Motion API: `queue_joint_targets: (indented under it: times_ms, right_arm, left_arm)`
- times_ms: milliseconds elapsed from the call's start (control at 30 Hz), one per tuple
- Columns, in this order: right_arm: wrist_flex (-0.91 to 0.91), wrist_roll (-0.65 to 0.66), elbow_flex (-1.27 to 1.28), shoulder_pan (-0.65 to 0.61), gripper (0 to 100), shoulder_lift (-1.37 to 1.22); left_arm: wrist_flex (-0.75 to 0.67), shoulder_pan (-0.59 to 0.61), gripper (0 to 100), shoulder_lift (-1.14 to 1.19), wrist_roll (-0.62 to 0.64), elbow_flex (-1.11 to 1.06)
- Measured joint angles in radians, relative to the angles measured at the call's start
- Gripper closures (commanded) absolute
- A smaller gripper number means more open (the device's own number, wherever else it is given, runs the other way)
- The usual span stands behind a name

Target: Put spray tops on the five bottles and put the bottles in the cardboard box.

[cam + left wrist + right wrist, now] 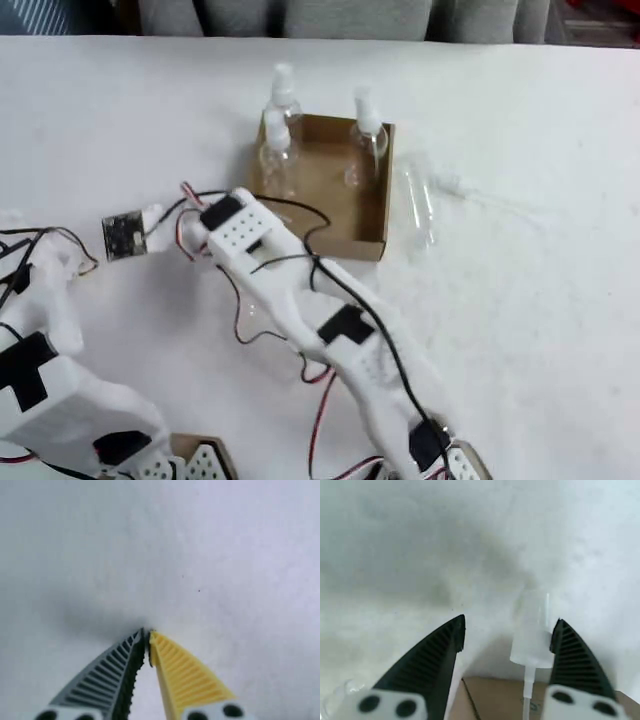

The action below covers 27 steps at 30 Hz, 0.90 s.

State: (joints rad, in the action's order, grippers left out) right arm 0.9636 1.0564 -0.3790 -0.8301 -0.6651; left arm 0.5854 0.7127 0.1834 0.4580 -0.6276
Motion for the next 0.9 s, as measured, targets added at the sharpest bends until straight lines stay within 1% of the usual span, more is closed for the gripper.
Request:
queue_joint_targets:
  times_ms: [67, 100, 233, 267, 333, 467, 733, 833, 900]
  right_arm:
    - [0.057, 0.000, -0.087, 0.005, 78.2, -0.051]
    - [0.086, 0.000, -0.132, 0.008, 81.0, -0.078]
    - [0.180, -0.002, -0.310, 0.025, 96.9, -0.189]
    - [0.199, -0.002, -0.356, 0.026, 99.0, -0.215]
    - [0.242, 0.017, -0.448, 0.026, 97.1, -0.258]
    - [0.350, 0.046, -0.632, 0.028, 98.1, -0.318]
    - [0.595, 0.051, -1.010, 0.031, 98.2, -0.333]
    - [0.710, 0.023, -1.171, 0.032, 98.2, -0.333]
    - [0.735, -0.017, -1.221, 0.035, 98.2, -0.325]
  left_arm:
    - [0.000, 0.000, 96, 0.000, 0.000, 0.000]
    - [0.000, 0.000, 96, 0.000, 0.000, 0.000]
    - [0.000, 0.000, 96, 0.000, 0.000, 0.000]
    - [0.000, 0.000, 96, 0.000, 0.000, 0.000]
    - [0.000, 0.000, 96, 0.000, 0.000, 0.000]
    - [0.000, 0.000, 96, 0.000, 0.000, 0.000]
    - [0.000, 0.000, 96, 0.000, 0.000, 0.000]
    - [0.000, 0.000, 96, 0.000, 0.000, 0.000]
    - [0.000, 0.000, 96, 0.000, 0.000, 0.000]
